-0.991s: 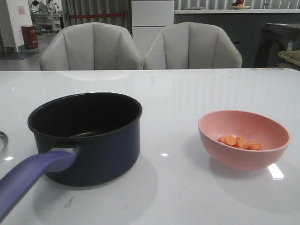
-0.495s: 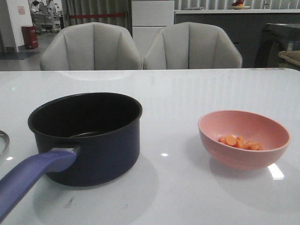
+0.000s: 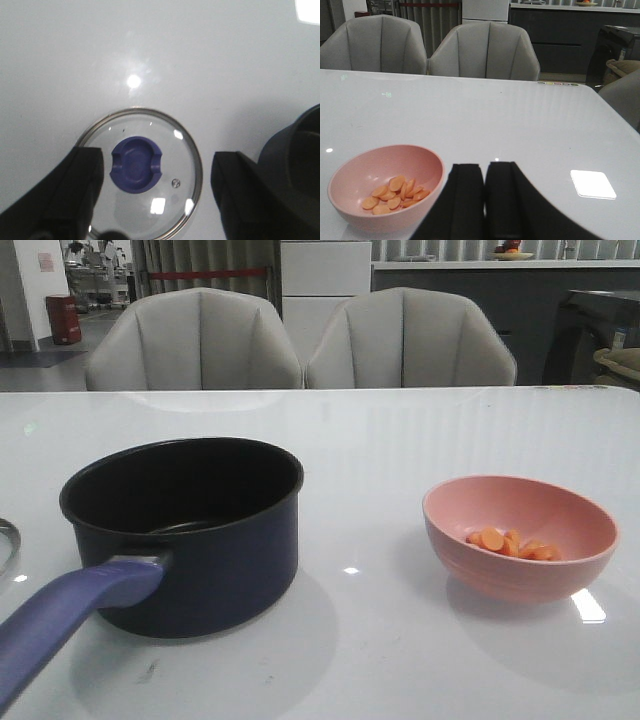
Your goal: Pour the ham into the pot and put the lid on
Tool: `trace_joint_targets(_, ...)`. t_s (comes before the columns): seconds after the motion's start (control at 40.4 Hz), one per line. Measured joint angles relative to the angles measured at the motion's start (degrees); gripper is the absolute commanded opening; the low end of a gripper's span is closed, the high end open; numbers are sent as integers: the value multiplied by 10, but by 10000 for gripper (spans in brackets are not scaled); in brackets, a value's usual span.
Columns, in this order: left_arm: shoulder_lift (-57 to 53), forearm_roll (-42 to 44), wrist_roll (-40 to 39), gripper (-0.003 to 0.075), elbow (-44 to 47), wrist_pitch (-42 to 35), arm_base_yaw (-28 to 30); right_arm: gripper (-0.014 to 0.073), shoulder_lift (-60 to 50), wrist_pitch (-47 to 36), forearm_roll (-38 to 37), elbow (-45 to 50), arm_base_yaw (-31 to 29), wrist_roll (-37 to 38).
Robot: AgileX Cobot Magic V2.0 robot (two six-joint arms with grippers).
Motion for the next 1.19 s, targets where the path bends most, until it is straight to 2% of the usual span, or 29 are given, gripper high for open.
trace_joint_targets(0.223,-190,14,3,482,134,-110,-77,162,0,0,0,0,0,0)
trace_joint_targets(0.446,-319,40,3,482,241,-214,-109,162,0,0,0,0,0,0)
trace_joint_targets(0.594,-376,37,4,482,291,-291,-109,162,0,0,0,0,0,0)
trace_joint_targets(0.892,-464,29,4,482,333,-342,-109,162,0,-2,0,0,0,0)
trace_joint_targets(1.189,-465,28,4,482,350,-383,-109,162,0,-83,8,-10,0,24)
